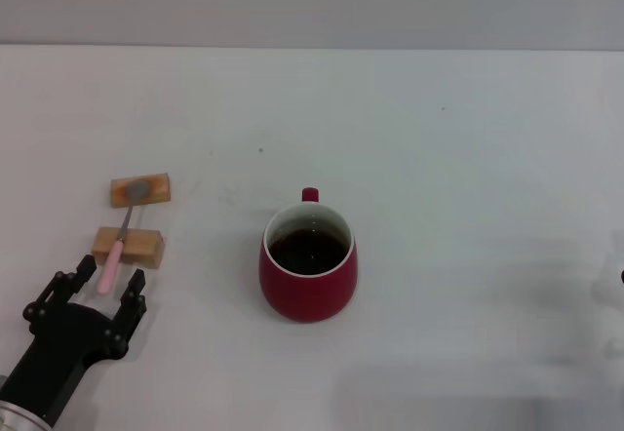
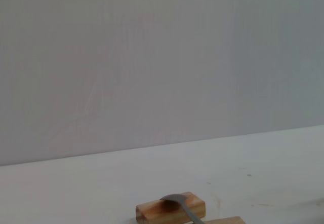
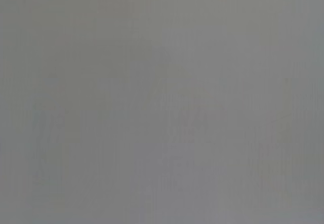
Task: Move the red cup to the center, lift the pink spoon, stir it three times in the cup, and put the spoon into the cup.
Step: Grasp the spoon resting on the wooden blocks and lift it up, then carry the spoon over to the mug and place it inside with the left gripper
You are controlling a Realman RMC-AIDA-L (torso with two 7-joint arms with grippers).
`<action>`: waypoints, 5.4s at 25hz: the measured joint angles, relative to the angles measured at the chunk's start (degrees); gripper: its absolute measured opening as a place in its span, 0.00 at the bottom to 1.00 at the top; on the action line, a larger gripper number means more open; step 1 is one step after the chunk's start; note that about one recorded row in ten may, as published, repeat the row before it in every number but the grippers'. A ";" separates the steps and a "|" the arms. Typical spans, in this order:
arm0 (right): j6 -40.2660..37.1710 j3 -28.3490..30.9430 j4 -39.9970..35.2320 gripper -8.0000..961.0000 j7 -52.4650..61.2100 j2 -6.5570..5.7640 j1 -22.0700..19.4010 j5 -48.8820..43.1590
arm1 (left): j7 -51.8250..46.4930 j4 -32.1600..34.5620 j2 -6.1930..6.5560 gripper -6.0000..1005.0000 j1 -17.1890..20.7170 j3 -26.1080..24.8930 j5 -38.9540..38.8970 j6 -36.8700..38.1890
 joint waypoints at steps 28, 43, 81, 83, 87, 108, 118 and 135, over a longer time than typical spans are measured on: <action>-0.18 -1.44 0.08 0.01 0.00 0.00 -0.34 -0.01 | 0.47 0.00 0.18 0.50 -0.53 -0.09 0.03 0.20; -0.18 -1.52 0.07 0.01 0.00 0.00 -0.43 -0.01 | 0.20 0.00 0.18 0.50 -0.54 -0.44 -0.14 0.02; -1.20 -2.86 0.08 0.01 0.00 -0.01 -1.18 -0.01 | 1.33 -0.10 1.39 0.18 -7.20 -0.39 0.81 2.94; -1.37 -2.97 0.07 0.01 0.00 -0.01 -1.33 -0.01 | -0.32 -0.35 2.06 0.18 -9.64 -1.25 1.63 2.31; -2.05 -3.14 0.07 0.01 0.00 0.00 -1.93 -0.01 | 0.74 -0.83 2.87 0.18 -13.56 -4.57 1.88 1.98; -5.28 -3.80 0.49 0.01 0.00 0.09 -4.47 -0.01 | -2.01 35.79 9.05 0.18 -9.43 -32.67 34.04 -34.50; -5.37 -3.80 0.82 0.01 0.00 0.09 -4.57 -0.01 | -16.16 51.12 11.64 0.18 -6.12 -32.60 44.25 -49.05; -4.81 -3.89 0.95 0.01 0.42 0.09 -4.63 0.06 | -15.35 41.22 0.54 0.18 -4.57 -48.43 56.41 -25.45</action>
